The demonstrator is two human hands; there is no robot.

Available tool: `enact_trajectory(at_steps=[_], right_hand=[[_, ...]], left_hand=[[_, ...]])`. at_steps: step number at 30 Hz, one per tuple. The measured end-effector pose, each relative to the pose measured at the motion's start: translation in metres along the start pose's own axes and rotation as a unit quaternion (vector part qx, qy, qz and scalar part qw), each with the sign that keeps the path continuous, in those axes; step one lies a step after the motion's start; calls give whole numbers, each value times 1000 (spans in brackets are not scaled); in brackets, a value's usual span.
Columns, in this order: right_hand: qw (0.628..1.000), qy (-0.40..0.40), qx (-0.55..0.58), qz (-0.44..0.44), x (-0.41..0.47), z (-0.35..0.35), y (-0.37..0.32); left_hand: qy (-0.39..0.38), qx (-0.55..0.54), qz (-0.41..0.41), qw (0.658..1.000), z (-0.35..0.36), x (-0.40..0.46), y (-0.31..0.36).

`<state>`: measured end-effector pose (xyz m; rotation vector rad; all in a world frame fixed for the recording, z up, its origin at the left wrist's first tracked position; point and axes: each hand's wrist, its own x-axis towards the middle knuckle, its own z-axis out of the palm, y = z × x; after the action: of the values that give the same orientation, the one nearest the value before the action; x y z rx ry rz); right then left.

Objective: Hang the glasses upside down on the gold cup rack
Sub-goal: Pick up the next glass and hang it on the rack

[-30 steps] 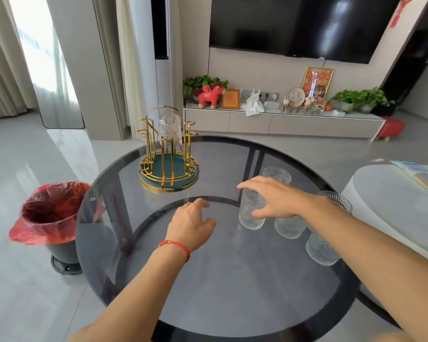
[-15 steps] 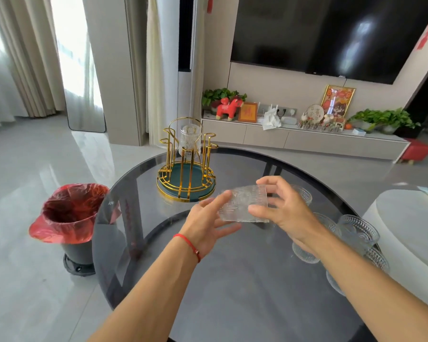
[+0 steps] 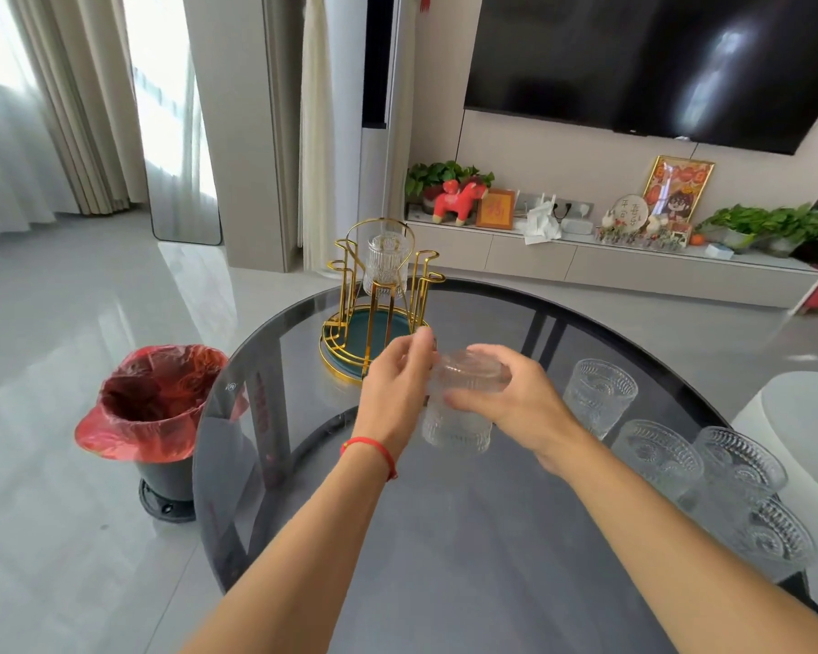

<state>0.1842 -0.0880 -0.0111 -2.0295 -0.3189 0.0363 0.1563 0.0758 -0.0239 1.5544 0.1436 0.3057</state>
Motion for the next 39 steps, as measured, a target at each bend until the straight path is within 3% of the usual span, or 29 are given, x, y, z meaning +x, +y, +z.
enact_trajectory(at_steps=[2,5,10,17,22,26,34,39], right_hand=[[999,8,52,8,9,-3,-3],[991,6,132,5,28,-9,-21],[983,19,183,-18,68,-6,-68],[980,38,181,-68,125,10,-125],[975,82,182,-93,180,18,-167],[979,103,149,-91,226,30,-178],[991,85,-62,-88,271,64,-162],[980,19,-165,-105,273,78,-159]], left_hand=[[22,106,19,994,-11,12,-12],[25,348,48,936,-26,22,-43],[-46,494,64,866,-32,29,-62],[-44,502,71,861,-44,39,-63],[-40,441,26,896,-54,45,-64],[-25,425,14,905,-54,48,-62],[0,405,-27,914,-54,52,-53],[13,415,-30,909,-49,50,-49]])
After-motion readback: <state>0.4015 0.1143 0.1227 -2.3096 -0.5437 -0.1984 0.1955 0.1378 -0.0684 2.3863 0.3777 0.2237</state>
